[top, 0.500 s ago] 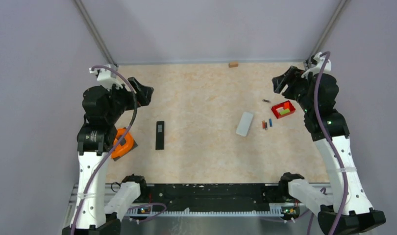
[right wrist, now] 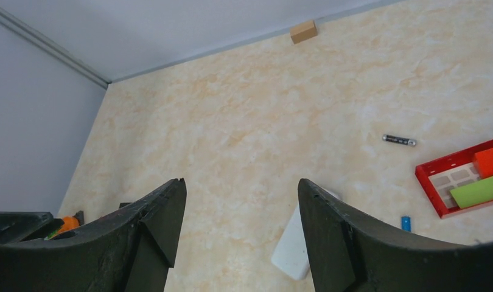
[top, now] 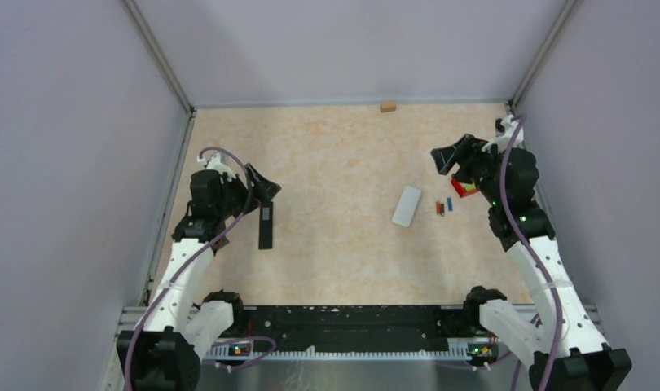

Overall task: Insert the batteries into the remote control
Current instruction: Adjust the remote control at the center of the board, then pick up the remote control from the center of the board.

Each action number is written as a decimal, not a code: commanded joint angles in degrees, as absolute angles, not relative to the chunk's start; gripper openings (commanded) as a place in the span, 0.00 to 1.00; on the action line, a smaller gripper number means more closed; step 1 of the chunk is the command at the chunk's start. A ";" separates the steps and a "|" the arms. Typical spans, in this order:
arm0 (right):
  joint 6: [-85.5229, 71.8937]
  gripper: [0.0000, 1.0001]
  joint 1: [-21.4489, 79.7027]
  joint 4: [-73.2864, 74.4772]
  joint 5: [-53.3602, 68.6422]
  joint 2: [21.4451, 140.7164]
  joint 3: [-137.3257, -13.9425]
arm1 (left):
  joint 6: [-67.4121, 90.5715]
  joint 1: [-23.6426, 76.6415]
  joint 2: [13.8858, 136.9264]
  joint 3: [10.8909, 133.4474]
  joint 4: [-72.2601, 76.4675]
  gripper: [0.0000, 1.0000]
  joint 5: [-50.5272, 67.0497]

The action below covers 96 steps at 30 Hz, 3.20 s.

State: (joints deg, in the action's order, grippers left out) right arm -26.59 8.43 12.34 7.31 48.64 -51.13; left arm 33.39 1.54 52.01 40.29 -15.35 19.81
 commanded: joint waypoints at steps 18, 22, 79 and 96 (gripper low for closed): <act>-31.15 0.70 7.99 8.71 12.38 54.34 -46.11 | 42.08 2.14 69.84 35.29 -20.06 0.88 2.71; -31.00 0.69 7.95 7.69 15.20 54.92 -45.06 | 43.56 3.73 69.90 32.98 -18.09 0.74 3.51; 6.31 0.44 63.83 -11.64 -2.21 125.50 -78.48 | 39.28 -10.57 62.29 44.96 -31.29 0.99 3.91; -20.33 0.29 59.15 -9.75 7.65 114.58 -69.20 | 44.00 -10.79 65.05 29.43 -14.22 0.99 29.56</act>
State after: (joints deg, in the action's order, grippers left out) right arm -7.77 61.69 -10.66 1.21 118.85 -72.23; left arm 41.32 -10.52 64.51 32.69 -23.53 21.15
